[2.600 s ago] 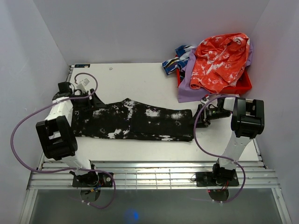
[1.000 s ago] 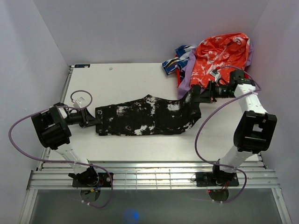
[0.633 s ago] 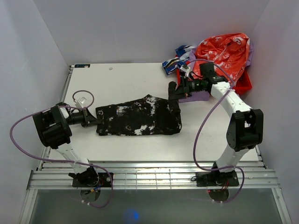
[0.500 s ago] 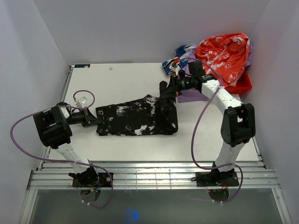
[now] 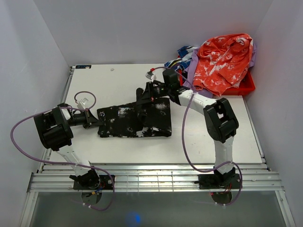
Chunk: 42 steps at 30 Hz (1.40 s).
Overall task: Fold and stack the trousers
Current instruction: Fold the trousers
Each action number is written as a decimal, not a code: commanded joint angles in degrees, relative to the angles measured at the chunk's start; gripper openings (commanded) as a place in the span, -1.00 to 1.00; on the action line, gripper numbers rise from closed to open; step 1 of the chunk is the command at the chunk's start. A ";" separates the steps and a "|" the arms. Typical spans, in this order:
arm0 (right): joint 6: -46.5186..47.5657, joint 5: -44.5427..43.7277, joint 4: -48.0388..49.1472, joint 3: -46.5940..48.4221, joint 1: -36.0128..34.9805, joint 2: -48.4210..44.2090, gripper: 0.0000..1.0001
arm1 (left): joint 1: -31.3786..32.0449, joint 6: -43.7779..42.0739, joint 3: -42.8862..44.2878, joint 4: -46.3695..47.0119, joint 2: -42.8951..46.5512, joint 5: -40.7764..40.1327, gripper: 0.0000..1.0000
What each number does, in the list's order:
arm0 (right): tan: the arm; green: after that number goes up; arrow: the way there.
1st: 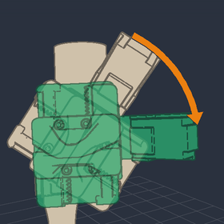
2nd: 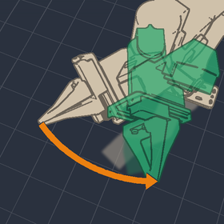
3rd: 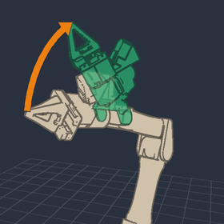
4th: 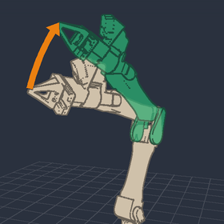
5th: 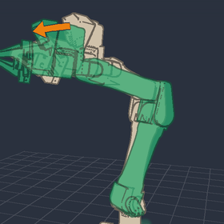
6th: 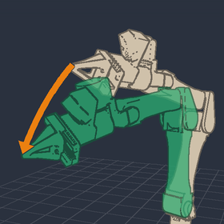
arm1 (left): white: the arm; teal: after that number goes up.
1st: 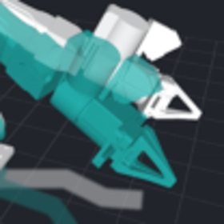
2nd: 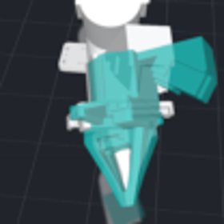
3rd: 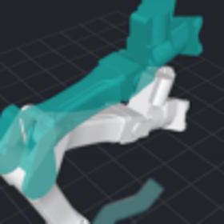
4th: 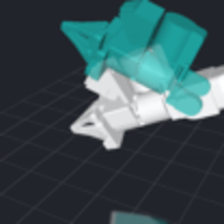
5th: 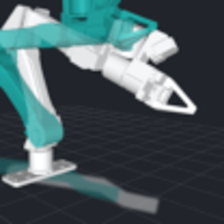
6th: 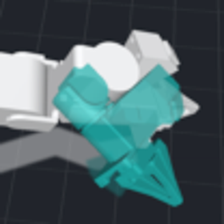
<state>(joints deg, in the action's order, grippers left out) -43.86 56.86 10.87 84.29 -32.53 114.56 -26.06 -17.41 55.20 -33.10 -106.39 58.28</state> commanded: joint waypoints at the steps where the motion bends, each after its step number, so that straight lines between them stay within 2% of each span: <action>1: -7.99 -2.10 11.36 3.77 -2.53 1.88 -0.85 | 0.31 -0.08 -0.27 0.67 2.41 1.48 -1.00; 11: -8.52 -7.11 7.68 10.36 -9.21 8.39 -0.85 | 0.31 0.53 -1.32 2.43 1.97 1.84 -1.00; 16: -13.01 -10.97 12.85 11.33 -9.92 9.89 -0.85 | 0.49 0.62 -2.37 2.78 2.24 2.27 -1.00; 19: -13.27 -12.73 10.05 16.84 -10.97 12.17 -0.85 | 0.58 0.97 -2.29 2.95 2.24 2.36 -1.00; 22: -14.24 -14.66 11.79 19.59 -12.37 14.54 -0.85 | 0.58 1.41 -2.29 3.13 2.41 2.71 -1.00; 27: -18.98 -16.52 17.95 19.33 -14.05 18.15 -0.85 | 0.58 2.38 -2.11 3.39 2.68 3.42 -1.00; 34: -19.51 -17.75 19.18 18.10 -15.98 20.70 -0.85 | 0.58 2.73 -2.29 3.57 3.12 3.95 -1.00; 42: -19.87 -19.94 19.19 21.53 -18.09 22.10 -0.85 | 0.58 3.08 -2.73 4.19 3.03 3.59 -1.00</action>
<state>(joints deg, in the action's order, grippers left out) -62.94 38.00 25.69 102.04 -49.32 136.38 -26.02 -14.46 52.95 -29.69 -106.28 59.16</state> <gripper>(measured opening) 0.100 0.020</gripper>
